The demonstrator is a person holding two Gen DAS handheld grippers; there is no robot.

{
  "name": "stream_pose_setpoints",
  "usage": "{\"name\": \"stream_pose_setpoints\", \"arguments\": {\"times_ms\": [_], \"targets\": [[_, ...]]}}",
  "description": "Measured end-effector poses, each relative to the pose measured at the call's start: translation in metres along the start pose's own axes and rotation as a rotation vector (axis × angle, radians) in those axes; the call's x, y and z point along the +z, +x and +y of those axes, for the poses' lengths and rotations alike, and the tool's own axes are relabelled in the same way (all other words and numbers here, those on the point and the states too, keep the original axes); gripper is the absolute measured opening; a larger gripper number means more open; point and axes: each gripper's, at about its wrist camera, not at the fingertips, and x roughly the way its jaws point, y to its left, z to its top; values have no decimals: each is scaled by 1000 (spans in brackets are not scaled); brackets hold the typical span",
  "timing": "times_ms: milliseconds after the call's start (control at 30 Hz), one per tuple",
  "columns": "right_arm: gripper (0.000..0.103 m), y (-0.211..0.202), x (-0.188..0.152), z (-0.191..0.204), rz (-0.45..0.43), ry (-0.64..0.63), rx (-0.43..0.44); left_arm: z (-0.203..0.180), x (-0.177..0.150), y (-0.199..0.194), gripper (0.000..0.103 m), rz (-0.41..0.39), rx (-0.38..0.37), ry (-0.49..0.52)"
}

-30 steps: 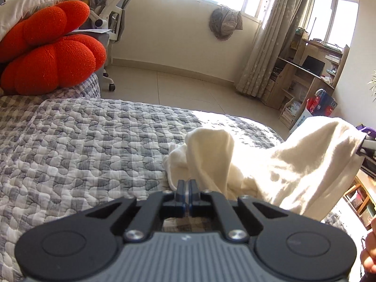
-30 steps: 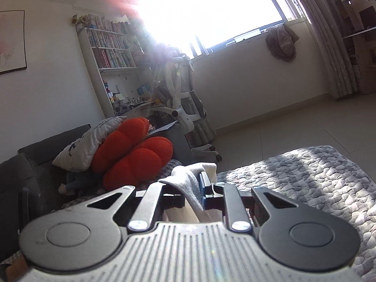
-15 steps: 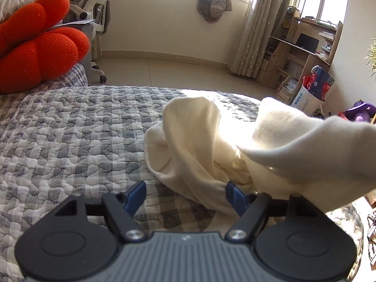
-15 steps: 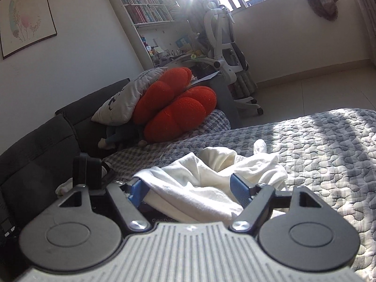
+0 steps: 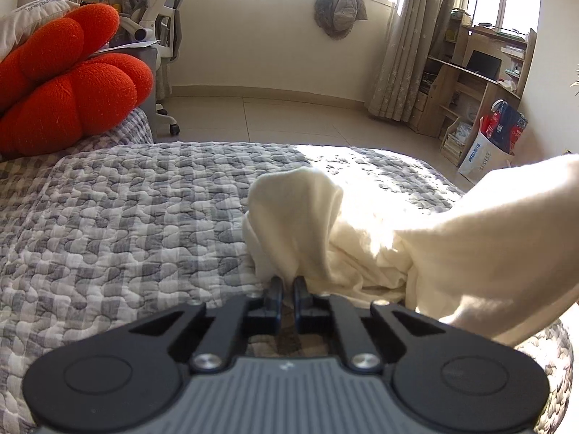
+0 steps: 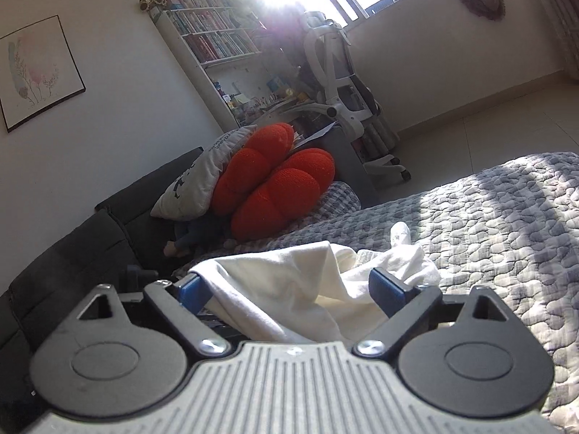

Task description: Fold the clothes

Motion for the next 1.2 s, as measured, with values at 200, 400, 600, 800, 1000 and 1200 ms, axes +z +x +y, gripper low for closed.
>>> {"name": "stream_pose_setpoints", "arguments": {"times_ms": [200,400,600,800,1000,1200], "targets": [[93,31,-20,-32,222,77,-338,3,-3,-38,5,-19,-13,9],[93,8,-12,-2,152,-9,-203,10,3,-71,0,-42,-68,25],[93,28,-21,23,241,-169,-224,-3,-11,-54,7,122,-95,56],[97,42,-30,22,275,-216,-309,-12,-22,-45,23,137,-25,94],[97,37,-27,20,240,-190,-314,-9,-21,-43,26,121,13,108],[97,38,-25,18,235,-160,-332,-9,-23,-38,26,128,23,115]]}}
